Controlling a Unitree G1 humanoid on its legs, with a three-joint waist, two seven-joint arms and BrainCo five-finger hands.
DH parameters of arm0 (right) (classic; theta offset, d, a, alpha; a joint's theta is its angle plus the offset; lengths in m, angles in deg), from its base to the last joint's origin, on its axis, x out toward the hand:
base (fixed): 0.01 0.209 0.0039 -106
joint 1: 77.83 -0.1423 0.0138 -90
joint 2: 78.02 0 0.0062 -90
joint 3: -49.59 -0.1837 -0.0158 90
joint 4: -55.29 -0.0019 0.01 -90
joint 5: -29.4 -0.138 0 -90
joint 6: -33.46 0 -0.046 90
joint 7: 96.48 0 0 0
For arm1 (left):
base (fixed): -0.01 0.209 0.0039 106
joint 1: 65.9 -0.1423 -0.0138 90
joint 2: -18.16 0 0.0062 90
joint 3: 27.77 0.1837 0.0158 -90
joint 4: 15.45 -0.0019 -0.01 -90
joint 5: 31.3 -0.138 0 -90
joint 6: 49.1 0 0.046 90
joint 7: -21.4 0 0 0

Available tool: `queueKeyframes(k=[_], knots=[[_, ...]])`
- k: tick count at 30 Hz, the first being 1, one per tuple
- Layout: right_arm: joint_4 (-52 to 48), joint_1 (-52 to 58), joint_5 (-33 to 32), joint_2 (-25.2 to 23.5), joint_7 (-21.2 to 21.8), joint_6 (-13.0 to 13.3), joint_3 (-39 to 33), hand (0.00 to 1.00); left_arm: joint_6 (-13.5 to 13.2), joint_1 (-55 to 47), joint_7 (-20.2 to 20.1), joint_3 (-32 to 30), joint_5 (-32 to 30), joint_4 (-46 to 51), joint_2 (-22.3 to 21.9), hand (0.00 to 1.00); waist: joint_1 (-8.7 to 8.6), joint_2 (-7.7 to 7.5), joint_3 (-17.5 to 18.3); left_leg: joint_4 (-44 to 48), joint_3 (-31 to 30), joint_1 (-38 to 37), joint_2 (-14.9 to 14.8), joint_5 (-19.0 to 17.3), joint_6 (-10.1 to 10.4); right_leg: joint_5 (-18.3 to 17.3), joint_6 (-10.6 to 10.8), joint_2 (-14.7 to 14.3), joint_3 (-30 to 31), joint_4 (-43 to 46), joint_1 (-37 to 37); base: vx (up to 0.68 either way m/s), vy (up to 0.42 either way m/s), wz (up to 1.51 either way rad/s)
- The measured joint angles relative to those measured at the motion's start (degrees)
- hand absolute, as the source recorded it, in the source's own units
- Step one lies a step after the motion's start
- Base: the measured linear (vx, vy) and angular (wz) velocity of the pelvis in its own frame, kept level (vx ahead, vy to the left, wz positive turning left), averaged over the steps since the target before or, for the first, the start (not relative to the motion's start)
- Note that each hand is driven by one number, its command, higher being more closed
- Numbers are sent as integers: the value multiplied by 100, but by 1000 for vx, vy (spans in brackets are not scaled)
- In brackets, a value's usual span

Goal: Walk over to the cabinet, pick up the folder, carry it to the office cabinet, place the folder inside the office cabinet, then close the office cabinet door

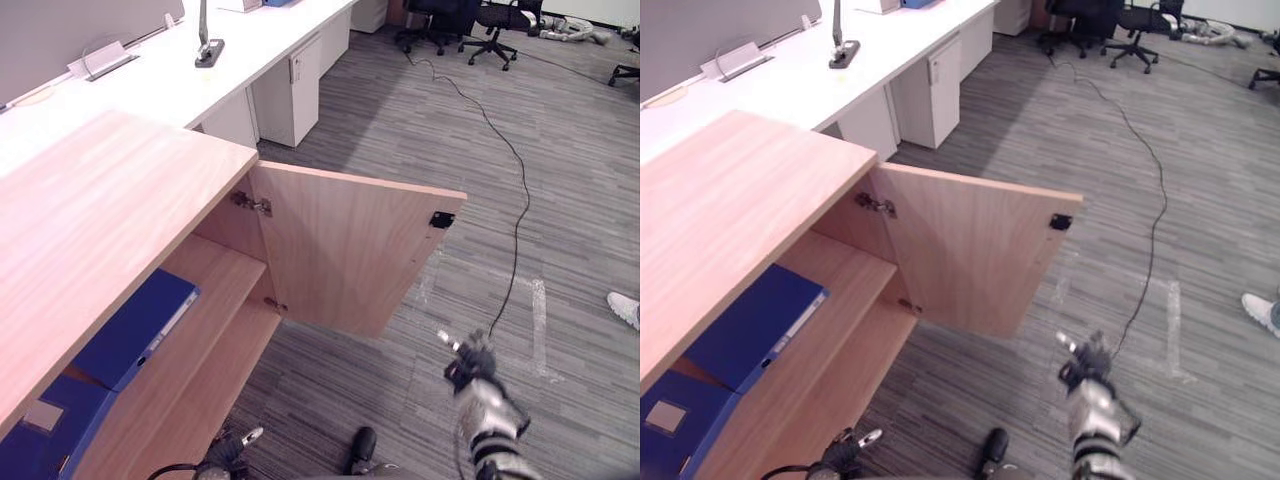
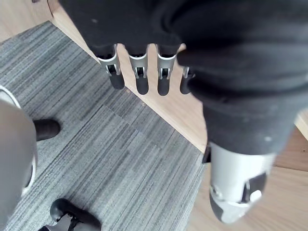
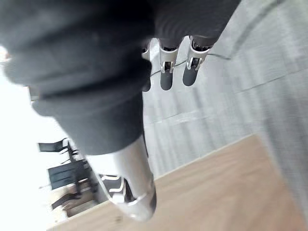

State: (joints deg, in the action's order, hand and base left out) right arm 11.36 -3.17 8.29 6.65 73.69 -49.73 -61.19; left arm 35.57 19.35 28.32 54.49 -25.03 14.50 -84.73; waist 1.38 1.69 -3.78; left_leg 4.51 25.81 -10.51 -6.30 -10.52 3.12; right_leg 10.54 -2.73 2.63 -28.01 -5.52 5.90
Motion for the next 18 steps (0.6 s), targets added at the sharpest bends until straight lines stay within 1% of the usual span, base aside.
queueKeyframes(k=[1,2,3,8,9,10,11,12,13,15,16,17,18], knots=[[41,-298,-3,199,-27,24,-2,0,2,-23,-6,-1,1,-3,20,0,3,1,0,29,-20,-14,3,0,0,-1,2,10,0,0,-31,1,32,1],[96,-448,-5,299,-40,35,-2,0,4,-44,-12,-1,3,-4,26,0,8,0,0,63,-35,-14,3,0,0,-3,4,16,0,0,-50,2,29,4],[270,-783,-11,531,-44,70,4,0,6,-77,-35,-6,29,-3,37,0,39,3,1,150,-83,-20,4,0,0,-7,11,38,0,0,-100,0,25,4],[1047,-1791,-34,1114,-38,67,53,0,8,-66,-89,-1,116,-3,43,0,104,5,3,593,-215,184,42,-2,1,-3,17,187,-11,13,-139,4,27,7],[1209,-1968,-41,1214,-37,66,74,0,5,-66,-99,-2,131,0,41,0,109,0,-2,748,-325,275,66,-94,25,4,27,274,-19,33,-168,11,31,18],[1444,-2202,-64,1359,-34,60,90,0,2,-78,-107,-3,131,-3,19,0,135,10,-4,599,-457,324,73,-300,-27,26,58,319,-31,35,-200,-26,54,18],[1614,-2427,-99,1469,-30,52,240,0,-5,-93,-109,-15,141,5,-10,0,148,82,-6,163,-535,394,32,-220,-1,65,112,326,-54,36,-226,-54,62,8],[1666,-2505,-97,1496,-5,48,303,0,-11,-92,-116,-31,199,14,-24,0,154,111,-4,134,-571,424,41,8,-40,87,147,334,-49,35,-235,-77,68,6],[1726,-2600,-92,1501,66,-1,473,0,-18,-118,-114,-2,232,65,-1,0,189,88,19,115,-626,383,132,97,-65,127,204,386,-25,35,-268,-49,74,13],[1862,-2796,9,1511,178,-52,492,0,-23,-139,-117,22,254,130,26,0,195,36,1,95,-689,366,223,103,-76,126,205,471,-25,33,-295,-31,85,16],[1967,-2922,21,1513,264,-98,520,0,-24,-138,-118,22,253,141,52,0,217,27,-5,84,-721,369,253,111,-88,129,205,496,-25,33,-295,-29,70,9],[2105,-3044,117,1538,211,-121,584,0,-24,-151,-119,22,253,145,74,0,259,29,-7,78,-764,378,277,116,-96,131,207,517,-37,34,-294,-19,51,10],[2152,-3068,225,1649,264,-157,701,0,-25,-205,-119,3,258,185,87,0,272,31,-12,76,-789,388,282,119,-101,132,209,523,-50,34,-294,-4,22,8]])
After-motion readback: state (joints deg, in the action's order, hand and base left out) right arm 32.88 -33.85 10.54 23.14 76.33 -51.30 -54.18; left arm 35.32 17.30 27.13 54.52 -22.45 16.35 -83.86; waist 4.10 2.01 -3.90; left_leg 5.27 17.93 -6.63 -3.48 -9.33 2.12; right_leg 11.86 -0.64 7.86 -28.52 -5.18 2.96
